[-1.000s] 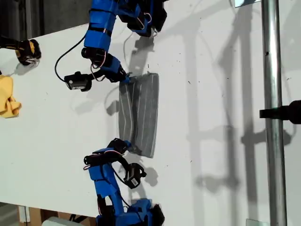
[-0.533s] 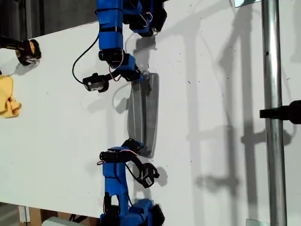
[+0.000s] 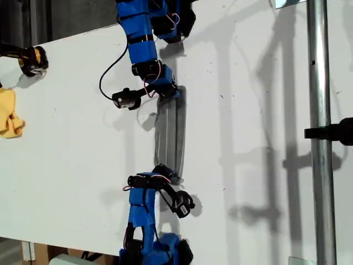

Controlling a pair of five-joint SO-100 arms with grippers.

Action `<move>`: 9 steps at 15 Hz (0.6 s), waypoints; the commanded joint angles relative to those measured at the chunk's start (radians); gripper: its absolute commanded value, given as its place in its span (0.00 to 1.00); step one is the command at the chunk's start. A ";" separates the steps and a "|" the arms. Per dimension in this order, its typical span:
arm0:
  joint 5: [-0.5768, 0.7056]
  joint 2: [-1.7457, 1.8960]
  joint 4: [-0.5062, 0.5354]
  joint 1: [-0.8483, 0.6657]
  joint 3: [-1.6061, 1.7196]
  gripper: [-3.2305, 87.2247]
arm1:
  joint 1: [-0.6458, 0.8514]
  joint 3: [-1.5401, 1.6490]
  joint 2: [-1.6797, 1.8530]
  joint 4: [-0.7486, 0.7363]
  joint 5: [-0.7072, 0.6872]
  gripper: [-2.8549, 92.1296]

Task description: Grasp corners of a towel and fold twice.

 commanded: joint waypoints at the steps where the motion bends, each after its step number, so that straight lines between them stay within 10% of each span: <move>1: -0.008 -0.005 0.011 -0.049 -0.005 0.18 | 0.077 0.014 -0.002 0.017 0.011 0.15; 9: 0.029 0.353 0.206 -0.147 0.075 0.30 | 0.227 -0.020 0.451 0.390 0.005 0.32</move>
